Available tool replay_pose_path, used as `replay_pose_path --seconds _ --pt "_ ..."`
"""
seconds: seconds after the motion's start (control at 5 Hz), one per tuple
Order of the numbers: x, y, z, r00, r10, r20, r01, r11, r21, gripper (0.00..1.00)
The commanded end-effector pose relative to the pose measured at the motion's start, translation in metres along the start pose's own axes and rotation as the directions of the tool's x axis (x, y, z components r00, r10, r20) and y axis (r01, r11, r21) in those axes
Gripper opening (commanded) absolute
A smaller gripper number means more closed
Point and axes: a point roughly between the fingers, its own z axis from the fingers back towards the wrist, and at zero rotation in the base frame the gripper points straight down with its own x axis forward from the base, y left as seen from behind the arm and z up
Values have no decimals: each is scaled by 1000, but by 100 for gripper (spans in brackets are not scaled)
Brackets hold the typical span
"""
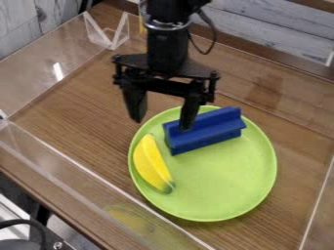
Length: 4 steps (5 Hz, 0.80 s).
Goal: Put the banana in the green plate
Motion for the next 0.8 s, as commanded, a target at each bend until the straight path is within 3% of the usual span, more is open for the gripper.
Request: replay_pose_path --seconds 0.0,0.6 --pt "-1 3 -1 996 82 40 -82 996 -21 100" --pt "-1 12 -32 986 155 68 -151 987 -58 100"
